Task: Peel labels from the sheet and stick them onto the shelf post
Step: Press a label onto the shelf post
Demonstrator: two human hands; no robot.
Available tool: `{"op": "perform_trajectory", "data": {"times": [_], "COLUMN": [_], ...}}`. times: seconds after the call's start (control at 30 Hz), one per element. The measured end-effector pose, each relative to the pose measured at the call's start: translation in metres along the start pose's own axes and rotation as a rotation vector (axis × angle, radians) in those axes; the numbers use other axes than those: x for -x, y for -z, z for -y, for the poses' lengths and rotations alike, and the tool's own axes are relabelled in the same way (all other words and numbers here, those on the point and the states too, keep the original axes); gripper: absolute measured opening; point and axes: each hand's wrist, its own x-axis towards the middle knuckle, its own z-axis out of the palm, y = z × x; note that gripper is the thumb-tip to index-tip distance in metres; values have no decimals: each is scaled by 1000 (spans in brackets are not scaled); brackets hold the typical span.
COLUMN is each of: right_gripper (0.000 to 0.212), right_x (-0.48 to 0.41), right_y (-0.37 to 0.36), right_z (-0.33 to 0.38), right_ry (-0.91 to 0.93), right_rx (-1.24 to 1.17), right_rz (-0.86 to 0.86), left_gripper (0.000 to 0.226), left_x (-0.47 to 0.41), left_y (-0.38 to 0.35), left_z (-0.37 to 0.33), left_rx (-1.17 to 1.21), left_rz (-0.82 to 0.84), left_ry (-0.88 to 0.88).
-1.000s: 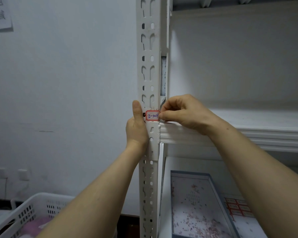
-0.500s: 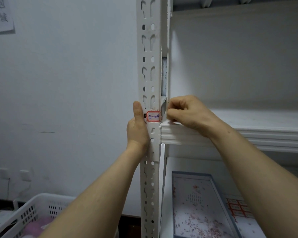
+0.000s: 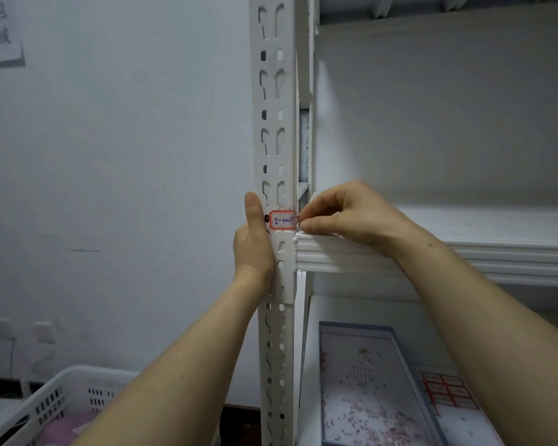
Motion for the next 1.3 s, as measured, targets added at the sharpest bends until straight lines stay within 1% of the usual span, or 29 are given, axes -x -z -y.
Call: {"op": "perform_trajectory", "data": {"times": [0.1, 0.3, 0.63, 0.93, 1.0, 1.13, 1.3], "right_gripper": [6, 9, 3, 7, 8, 15, 5], "right_x": [-1, -1, 0, -1, -2, -3, -2], "right_y": [-2, -4, -7, -10, -8, -2, -4], "right_z": [2, 4, 6, 5, 2, -4, -1], "right_ry": [4, 4, -8, 12, 10, -11, -22], "right_rx": [26, 18, 42, 95, 63, -119, -175], "right_rz": [-6, -26, -19, -9, -41, -80, -57], "left_gripper": [70, 69, 69, 66, 65, 64, 67], "left_x": [-1, -1, 1, 0, 0, -1, -1], "left_y": [0, 0, 0, 1, 1, 1, 1], "left_z": [0, 0, -1, 1, 1, 2, 2], "left_rx": [4, 11, 6, 12, -5, -23, -8], "left_rz": [-4, -5, 10, 21, 11, 8, 14], "left_ry": [-6, -11, -9, -6, -9, -10, -4]}}
